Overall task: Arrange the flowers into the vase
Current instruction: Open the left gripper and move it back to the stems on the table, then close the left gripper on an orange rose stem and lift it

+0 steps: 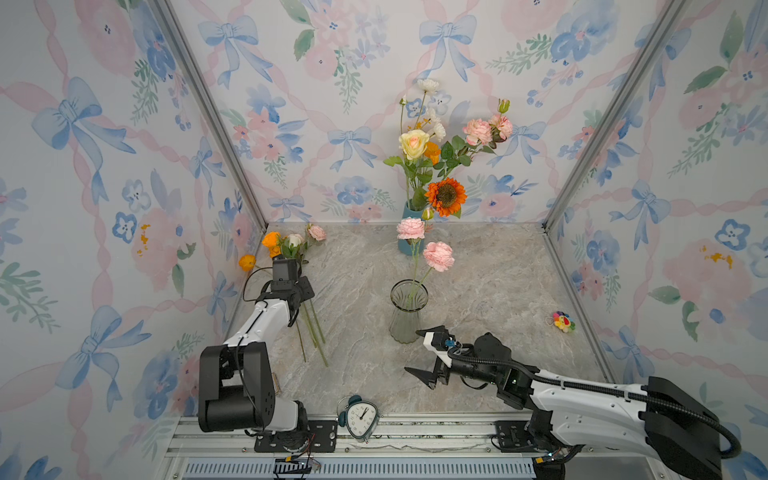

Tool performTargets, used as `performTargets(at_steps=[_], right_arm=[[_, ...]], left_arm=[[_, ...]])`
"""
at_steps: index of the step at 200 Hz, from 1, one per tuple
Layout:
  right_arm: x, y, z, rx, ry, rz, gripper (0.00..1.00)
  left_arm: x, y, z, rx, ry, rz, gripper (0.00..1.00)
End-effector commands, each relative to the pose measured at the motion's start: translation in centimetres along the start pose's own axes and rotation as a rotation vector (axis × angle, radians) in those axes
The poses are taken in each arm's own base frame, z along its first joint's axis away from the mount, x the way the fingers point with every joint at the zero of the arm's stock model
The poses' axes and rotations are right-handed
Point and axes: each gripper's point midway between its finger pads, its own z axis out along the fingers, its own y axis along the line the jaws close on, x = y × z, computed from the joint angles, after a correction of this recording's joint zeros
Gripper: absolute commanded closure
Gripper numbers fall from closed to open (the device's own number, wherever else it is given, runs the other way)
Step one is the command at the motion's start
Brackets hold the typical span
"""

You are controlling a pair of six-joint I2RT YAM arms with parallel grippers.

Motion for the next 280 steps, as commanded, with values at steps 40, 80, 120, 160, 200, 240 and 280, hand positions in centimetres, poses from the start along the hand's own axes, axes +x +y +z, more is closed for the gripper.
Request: performTargets(at_steps=[40, 80, 120, 160, 200, 240, 280], right_arm=[[-0.9, 0.2, 0.4, -0.013, -0.007, -0.026, 0.03], [-0.7, 0.0, 0.5, -0.008, 0.004, -0.025, 0.03], [-0.5, 0.0, 0.7, -0.008, 0.013, -0.023, 0.03], [-0.4, -0.1, 0.7, -0.002, 0.017, -0.027, 0.03], [-0.3, -0.2, 0.7, -0.002, 0.023, -0.028, 0.03], [-0.1, -0.3, 0.8, 0.006, 0.028, -0.029, 0.03], [0.0, -0.5, 0.9, 0.011, 0.034, -0.028, 0.03]], left_arm=[[-1.0, -1.7, 3.4, 0.044, 0.036, -0.028, 0.72], [-0.9, -1.7, 5.3, 0.046, 0.045, -0.041, 0.73], [-0.2, -1.4, 6.6, 0.048, 0.078, -0.045, 0.74], [0.1, -1.5, 7.4, 0.058, 0.095, -0.050, 0.79], [-0.1, -2.8, 7.1, 0.127, 0.102, -0.067, 0.95], [-2.8, -4.7, 4.4, 0.229, 0.036, -0.079, 1.00], [-5.2, -6.7, 0.5, 0.351, -0.042, -0.084, 1.00]])
